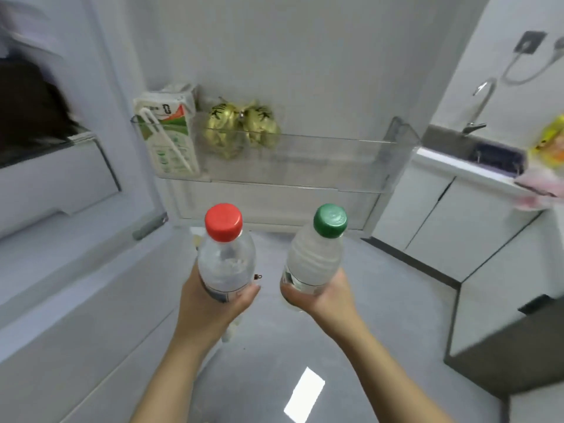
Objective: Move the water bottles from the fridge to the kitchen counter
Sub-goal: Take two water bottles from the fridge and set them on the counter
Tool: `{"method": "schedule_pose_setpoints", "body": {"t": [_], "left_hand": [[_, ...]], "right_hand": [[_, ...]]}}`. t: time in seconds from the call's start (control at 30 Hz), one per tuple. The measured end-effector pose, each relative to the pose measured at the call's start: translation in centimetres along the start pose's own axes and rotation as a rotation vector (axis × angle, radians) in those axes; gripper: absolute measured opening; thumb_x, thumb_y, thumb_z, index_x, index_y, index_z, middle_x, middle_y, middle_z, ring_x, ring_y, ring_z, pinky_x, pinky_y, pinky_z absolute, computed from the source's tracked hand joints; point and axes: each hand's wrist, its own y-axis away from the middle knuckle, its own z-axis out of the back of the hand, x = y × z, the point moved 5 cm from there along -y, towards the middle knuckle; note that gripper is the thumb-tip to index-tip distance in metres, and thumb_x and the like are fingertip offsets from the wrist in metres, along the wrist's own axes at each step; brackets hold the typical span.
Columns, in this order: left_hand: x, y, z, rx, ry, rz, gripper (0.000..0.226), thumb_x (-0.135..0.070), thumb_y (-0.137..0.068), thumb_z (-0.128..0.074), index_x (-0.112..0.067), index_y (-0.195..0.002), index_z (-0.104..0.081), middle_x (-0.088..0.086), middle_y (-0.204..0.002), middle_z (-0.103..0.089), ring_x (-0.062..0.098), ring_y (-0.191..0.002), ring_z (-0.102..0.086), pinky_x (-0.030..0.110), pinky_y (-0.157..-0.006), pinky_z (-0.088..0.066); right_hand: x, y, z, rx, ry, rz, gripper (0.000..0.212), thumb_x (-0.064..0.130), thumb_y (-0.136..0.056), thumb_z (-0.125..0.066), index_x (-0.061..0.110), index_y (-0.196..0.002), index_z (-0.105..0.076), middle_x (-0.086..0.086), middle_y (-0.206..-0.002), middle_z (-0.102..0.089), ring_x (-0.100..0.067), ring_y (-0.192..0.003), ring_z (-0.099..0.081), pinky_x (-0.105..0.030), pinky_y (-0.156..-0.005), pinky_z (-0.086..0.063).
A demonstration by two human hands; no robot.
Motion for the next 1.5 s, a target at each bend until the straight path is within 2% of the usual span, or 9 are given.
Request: {"method": "schedule_pose_setpoints", "body": {"t": [0.17,0.27,0.5,0.63,0.93,1.03,1.17,1.3,1.5], "left_hand": [[-3.8,1.6,-8.3,0.203,0.004,-0.087,0.066,-0.054,-0.054,-0.078,-0.005,-0.096,-0.064,-0.001,-0.082,-0.070,0.007,-0.079,-0.067,0.014,-0.068,-0.050],[-4.9,1.5,-12.8,0.313,0.006,-0.080,0.078,-0.061,-0.056,-0.083,0.002,-0.097,-0.063,0.003,-0.083,-0.069,0.007,-0.080,-0.067,0.010,-0.066,-0.048],[-6.7,0.4,-24.8,0.555,0.004,-0.116,0.055,-0.015,-0.061,-0.089,-0.010,-0.108,-0.061,-0.005,-0.089,-0.068,0.003,-0.080,-0.066,0.011,-0.061,-0.050],[-8.0,-1.0,-31.6,0.682,0.071,-0.109,0.058,-0.012,-0.062,-0.088,-0.013,-0.112,-0.059,-0.006,-0.094,-0.067,0.010,-0.084,-0.066,0.008,-0.060,-0.047],[-12.6,-3.1,-42.6,0.872,0.169,-0.147,0.053,-0.007,-0.066,-0.086,-0.029,-0.102,-0.053,-0.014,-0.089,-0.065,-0.010,-0.074,-0.062,0.007,-0.057,-0.046],[-13.5,-3.1,-45.7,0.914,0.188,-0.150,0.050,-0.002,-0.067,-0.084,-0.028,-0.098,-0.054,-0.011,-0.086,-0.065,-0.007,-0.072,-0.062,0.008,-0.056,-0.046],[-14.3,-2.7,-50.2,0.939,0.204,-0.138,0.051,-0.001,-0.067,-0.084,-0.031,-0.096,-0.054,-0.009,-0.088,-0.066,-0.005,-0.073,-0.062,0.010,-0.057,-0.048],[-15.4,-1.5,-55.4,0.936,0.215,-0.139,0.053,0.002,-0.067,-0.083,-0.031,-0.097,-0.053,-0.008,-0.087,-0.065,-0.007,-0.072,-0.062,0.009,-0.056,-0.047],[-17.3,0.9,-63.8,0.904,0.227,-0.113,0.053,-0.024,-0.055,-0.081,-0.034,-0.100,-0.055,-0.020,-0.088,-0.067,0.000,-0.079,-0.064,0.012,-0.062,-0.049]], "right_hand": [[-2.0,2.9,8.8,-0.182,0.049,-0.066,0.058,0.046,-0.054,-0.077,0.010,-0.096,-0.060,0.005,-0.078,-0.067,-0.010,-0.070,-0.063,-0.027,-0.062,-0.050],[-3.3,4.3,13.5,-0.292,0.065,-0.086,0.055,0.042,-0.055,-0.079,0.012,-0.098,-0.061,0.004,-0.081,-0.067,-0.008,-0.071,-0.063,-0.022,-0.061,-0.050],[-6.2,6.3,23.4,-0.548,0.047,-0.135,0.042,0.024,-0.065,-0.080,0.003,-0.096,-0.060,0.000,-0.077,-0.066,-0.006,-0.067,-0.060,-0.019,-0.060,-0.049],[-6.7,6.0,28.1,-0.688,0.094,-0.146,0.043,0.032,-0.064,-0.077,0.005,-0.091,-0.058,0.000,-0.076,-0.063,-0.009,-0.066,-0.058,-0.022,-0.062,-0.048],[-7.3,6.7,36.7,-0.960,0.173,-0.152,0.041,0.021,-0.069,-0.081,0.003,-0.101,-0.061,-0.010,-0.089,-0.069,-0.022,-0.082,-0.067,-0.024,-0.071,-0.055],[-7.8,6.8,39.1,-0.981,0.153,-0.158,0.030,0.010,-0.073,-0.080,0.004,-0.098,-0.064,-0.010,-0.088,-0.071,-0.025,-0.084,-0.069,-0.031,-0.072,-0.057],[-9.3,6.8,43.0,-1.014,0.108,-0.174,0.052,0.036,-0.064,-0.081,0.011,-0.107,-0.064,-0.004,-0.097,-0.072,-0.018,-0.092,-0.070,-0.032,-0.080,-0.059],[-11.6,7.1,47.9,-1.009,0.045,-0.158,0.052,0.028,-0.067,-0.082,0.014,-0.113,-0.063,-0.003,-0.101,-0.073,-0.020,-0.094,-0.070,-0.026,-0.074,-0.057],[-14.3,8.3,57.3,-0.981,-0.002,-0.147,0.068,0.033,-0.066,-0.084,0.016,-0.126,-0.059,0.003,-0.118,-0.070,-0.011,-0.111,-0.066,-0.030,-0.094,-0.054]]}}
